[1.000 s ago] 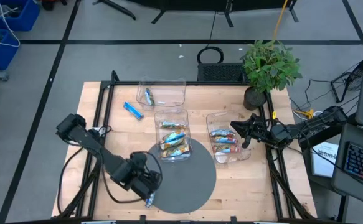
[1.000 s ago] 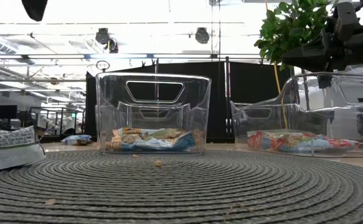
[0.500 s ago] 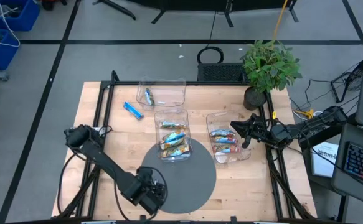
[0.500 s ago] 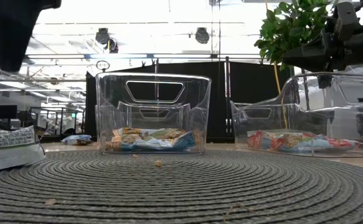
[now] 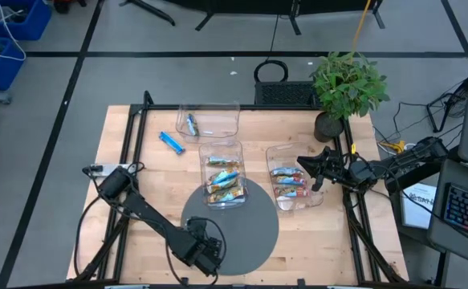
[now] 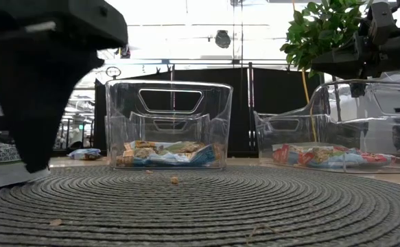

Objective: Pick and place Granola Bars by type
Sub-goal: Put the blue granola bar into the top transparent bin

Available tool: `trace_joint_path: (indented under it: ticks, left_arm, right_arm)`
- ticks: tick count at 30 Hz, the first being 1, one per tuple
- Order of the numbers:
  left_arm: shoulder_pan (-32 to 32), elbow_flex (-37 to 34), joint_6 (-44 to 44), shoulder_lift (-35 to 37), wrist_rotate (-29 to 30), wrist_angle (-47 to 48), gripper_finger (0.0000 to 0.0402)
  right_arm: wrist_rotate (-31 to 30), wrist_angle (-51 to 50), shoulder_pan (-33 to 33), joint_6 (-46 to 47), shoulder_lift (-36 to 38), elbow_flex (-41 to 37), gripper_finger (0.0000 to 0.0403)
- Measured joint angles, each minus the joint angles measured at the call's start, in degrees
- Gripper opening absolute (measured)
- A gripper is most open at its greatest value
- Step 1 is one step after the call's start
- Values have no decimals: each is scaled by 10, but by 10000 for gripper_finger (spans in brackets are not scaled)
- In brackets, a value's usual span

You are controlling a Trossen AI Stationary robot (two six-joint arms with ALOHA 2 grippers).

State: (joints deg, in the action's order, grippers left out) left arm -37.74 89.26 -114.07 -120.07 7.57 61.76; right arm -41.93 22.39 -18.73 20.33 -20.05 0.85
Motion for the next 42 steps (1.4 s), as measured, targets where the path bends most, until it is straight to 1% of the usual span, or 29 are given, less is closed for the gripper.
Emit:
trace_joint_path:
  ticks: [5, 8, 19, 28, 30, 34, 36, 40, 42]
  left_arm:
    - [8, -6, 4, -7, 2, -7, 361]
    - [14, -8, -5, -8, -6, -4, 334]
    - [17, -8, -33, -8, -2, -1, 149]
    - [18, -7, -36, -6, -9, -3, 23]
    - [18, -7, -47, -6, -9, -3, 12]
    - [15, -7, -70, -2, -7, 2, 9]
    - [11, -7, -82, 7, 5, 8, 8]
    - [0, 2, -96, 53, 46, 59, 8]
    - [-3, 1, -98, 82, 52, 100, 8]
  right_arm:
    - [0, 0, 0, 0, 0, 0, 45]
    - [0, 0, 0, 0, 0, 0, 45]
    - [0, 0, 0, 0, 0, 0, 45]
    - [0, 0, 0, 0, 0, 0, 45]
    - [0, 0, 0, 0, 0, 0, 45]
    - [0, 0, 0, 0, 0, 0, 45]
    - [0, 0, 0, 0, 0, 0, 45]
    - [0, 0, 0, 0, 0, 0, 45]
    - [0, 0, 0, 0, 0, 0, 45]
